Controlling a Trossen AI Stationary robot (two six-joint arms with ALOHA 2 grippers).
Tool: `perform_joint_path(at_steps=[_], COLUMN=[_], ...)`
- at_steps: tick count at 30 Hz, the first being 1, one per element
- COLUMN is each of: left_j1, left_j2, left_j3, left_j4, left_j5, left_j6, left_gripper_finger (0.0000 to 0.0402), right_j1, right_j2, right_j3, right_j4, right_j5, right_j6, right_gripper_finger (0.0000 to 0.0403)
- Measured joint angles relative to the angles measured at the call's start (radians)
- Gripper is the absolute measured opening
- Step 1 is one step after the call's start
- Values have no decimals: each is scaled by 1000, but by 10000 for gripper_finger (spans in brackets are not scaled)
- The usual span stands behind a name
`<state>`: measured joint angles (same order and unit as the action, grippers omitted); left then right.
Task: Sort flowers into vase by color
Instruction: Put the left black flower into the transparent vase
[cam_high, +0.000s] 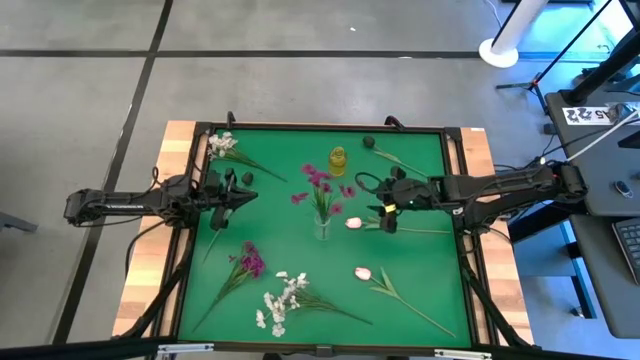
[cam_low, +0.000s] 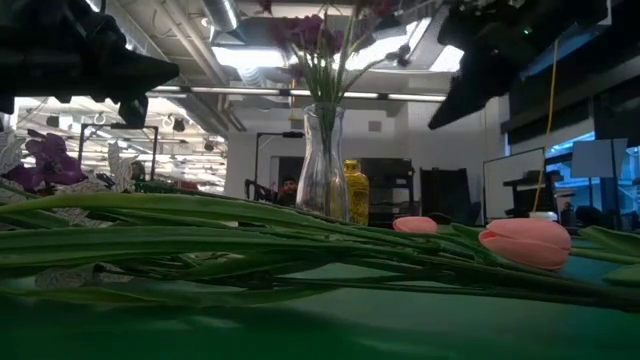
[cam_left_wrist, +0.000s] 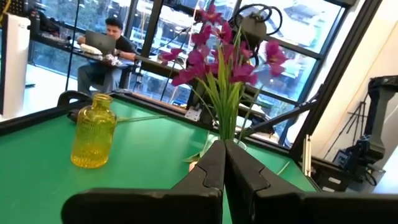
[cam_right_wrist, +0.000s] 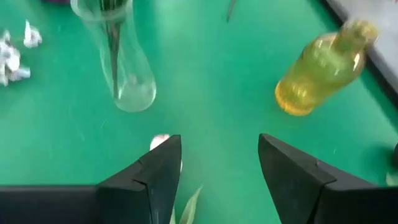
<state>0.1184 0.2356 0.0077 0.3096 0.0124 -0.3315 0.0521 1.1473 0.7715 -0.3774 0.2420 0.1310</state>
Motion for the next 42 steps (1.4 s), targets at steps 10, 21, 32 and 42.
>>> perform_joint_path(at_steps=[10, 21, 32, 42], left_j1=[0, 0, 0, 0], left_j2=[0, 3, 153, 503], left_j3=[0, 207, 716, 909], left_j4=[51, 27, -531, -1245], left_j5=[0, 123, -80, -291], left_j6=[-178, 27, 233, -246], left_gripper_finger=[0, 0, 0, 0], right_j1=[0, 0, 0, 0], right_j2=[0, 0, 0, 0], right_j3=[0, 0, 0, 0], right_j4=[-186, -255, -256, -256], right_j5=[25, -21, 11, 38], right_j6=[102, 124, 95, 79], right_gripper_finger=[214, 214, 214, 214])
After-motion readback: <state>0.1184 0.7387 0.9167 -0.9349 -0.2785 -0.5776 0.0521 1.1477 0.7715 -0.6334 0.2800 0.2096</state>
